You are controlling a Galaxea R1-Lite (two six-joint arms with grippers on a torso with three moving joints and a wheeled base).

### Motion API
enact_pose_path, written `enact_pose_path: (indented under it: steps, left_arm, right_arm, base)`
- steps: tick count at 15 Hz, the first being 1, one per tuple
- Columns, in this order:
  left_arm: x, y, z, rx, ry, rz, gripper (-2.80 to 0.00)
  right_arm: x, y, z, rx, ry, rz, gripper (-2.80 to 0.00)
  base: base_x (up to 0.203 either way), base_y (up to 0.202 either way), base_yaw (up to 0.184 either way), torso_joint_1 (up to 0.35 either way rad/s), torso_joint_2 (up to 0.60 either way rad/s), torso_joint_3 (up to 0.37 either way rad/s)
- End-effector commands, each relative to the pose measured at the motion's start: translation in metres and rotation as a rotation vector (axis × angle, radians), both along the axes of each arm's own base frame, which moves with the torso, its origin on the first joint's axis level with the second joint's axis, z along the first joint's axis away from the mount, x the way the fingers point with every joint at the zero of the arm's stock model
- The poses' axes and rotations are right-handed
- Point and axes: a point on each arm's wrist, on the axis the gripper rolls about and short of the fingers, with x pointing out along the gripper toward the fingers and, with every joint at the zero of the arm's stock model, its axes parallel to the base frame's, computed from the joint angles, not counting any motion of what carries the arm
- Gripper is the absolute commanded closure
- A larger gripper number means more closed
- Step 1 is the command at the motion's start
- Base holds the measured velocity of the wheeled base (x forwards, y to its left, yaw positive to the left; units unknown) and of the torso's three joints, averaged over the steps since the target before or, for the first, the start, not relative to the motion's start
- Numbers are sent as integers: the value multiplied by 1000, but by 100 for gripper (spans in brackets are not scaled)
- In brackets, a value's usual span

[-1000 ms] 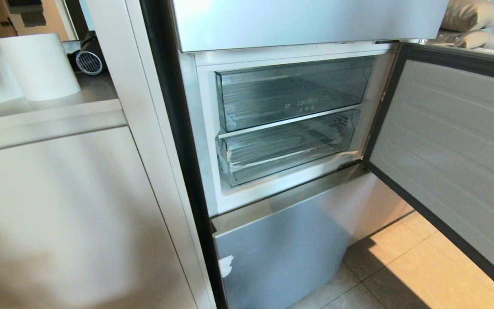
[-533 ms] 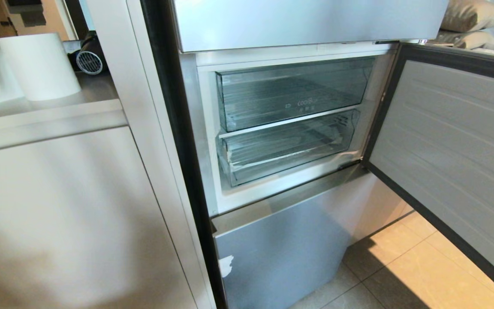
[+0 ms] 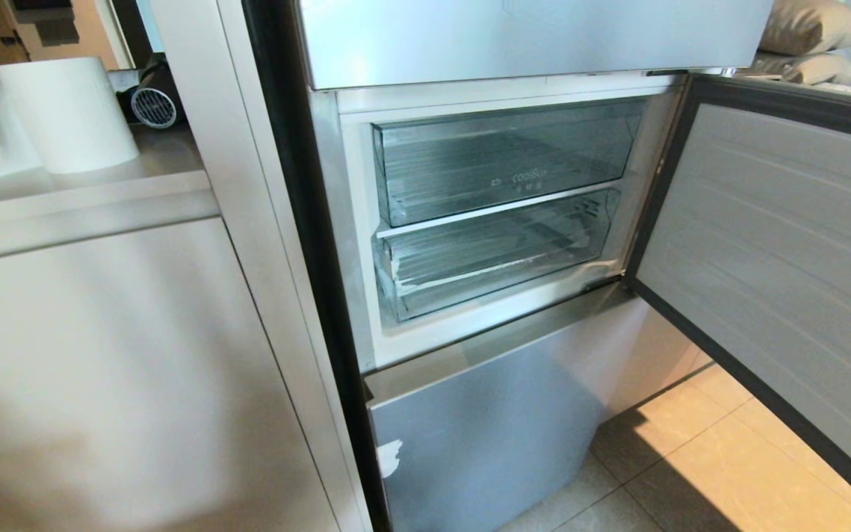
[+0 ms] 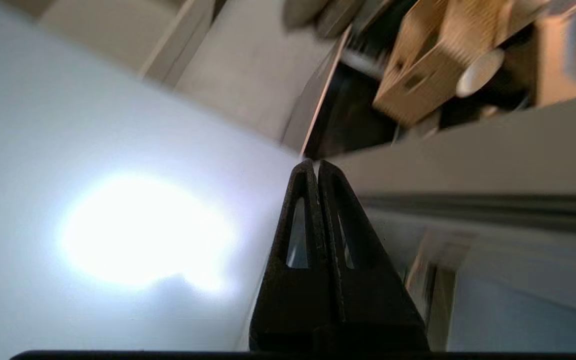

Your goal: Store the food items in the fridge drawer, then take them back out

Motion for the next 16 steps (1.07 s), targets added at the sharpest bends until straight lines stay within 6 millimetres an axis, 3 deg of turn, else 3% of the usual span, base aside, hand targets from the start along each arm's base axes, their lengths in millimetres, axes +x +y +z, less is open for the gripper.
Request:
enact_pose_path:
  steps: [1,3,4,8,12,14,16]
  left_arm:
    - [0,0,0,0,1,1,0]
    - [0,0,0,0,1,-1,0]
    - [0,0,0,0,1,-1,0]
    - [0,0,0,0,1,-1,0]
    - [0,0,0,0,1,-1,0]
    - [0,0,0,0,1,1,0]
    - [0,0,0,0,1,-1,0]
  right_arm:
    - [-12,11,-18,-137,47,247,0]
    - [-21,9,-47,-342,124,425,0]
    - [-23,7,-72,-445,181,483,0]
    - [-24,2,-215,-731,431,563,0]
    - [-9,-3,-317,-984,530,578,0]
    - [-13,-3,-342,-1119,506,625,0]
    - [-23,-5,-342,-1179,461,513,0]
  base:
    - [0,0,0,0,0,0]
    - [0,0,0,0,0,0]
    - [0,0,0,0,0,0]
    - [0,0,0,0,0,0]
    - [0,0,0,0,0,0]
    - [0,0,0,0,0,0]
    - [0,0,0,0,0,0]
